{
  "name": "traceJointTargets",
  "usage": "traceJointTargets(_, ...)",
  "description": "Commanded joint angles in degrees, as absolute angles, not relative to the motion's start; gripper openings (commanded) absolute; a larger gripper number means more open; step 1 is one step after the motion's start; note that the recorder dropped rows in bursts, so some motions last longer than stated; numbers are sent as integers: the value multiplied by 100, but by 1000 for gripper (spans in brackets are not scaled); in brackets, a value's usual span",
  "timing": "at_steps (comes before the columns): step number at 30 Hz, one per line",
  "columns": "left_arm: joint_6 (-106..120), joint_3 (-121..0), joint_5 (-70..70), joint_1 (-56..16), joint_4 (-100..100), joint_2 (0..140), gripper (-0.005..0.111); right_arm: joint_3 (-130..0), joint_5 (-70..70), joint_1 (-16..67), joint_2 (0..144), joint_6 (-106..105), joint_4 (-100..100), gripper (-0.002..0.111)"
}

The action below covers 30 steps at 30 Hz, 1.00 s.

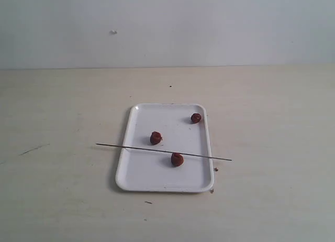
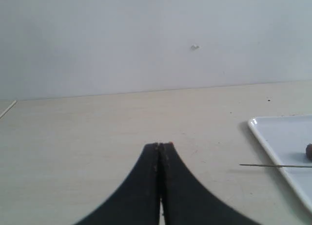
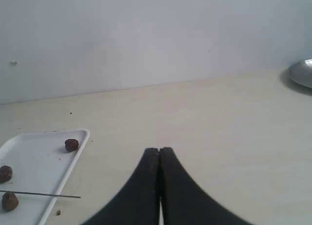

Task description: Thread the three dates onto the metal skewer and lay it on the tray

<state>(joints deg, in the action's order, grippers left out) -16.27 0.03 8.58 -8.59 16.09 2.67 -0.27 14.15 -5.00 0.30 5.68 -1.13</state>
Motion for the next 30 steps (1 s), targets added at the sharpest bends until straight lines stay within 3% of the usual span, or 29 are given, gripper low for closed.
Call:
traceJointTargets(1,-1672,0,775,-854,1593,243,0,0,1366,-533,0,565,-120,0)
traceJointTargets(15,-1672,0,775,-854,1593,243,0,0,1143,-533,0,494,-120,0)
traceJointTargets(25,-1672,0,775,-854,1593,243,0,0,-348,-533,0,720,-155,0)
traceJointTargets(30,-1672,0,775,-854,1593,243,0,0,-1105,-533,0,2234,-155,0)
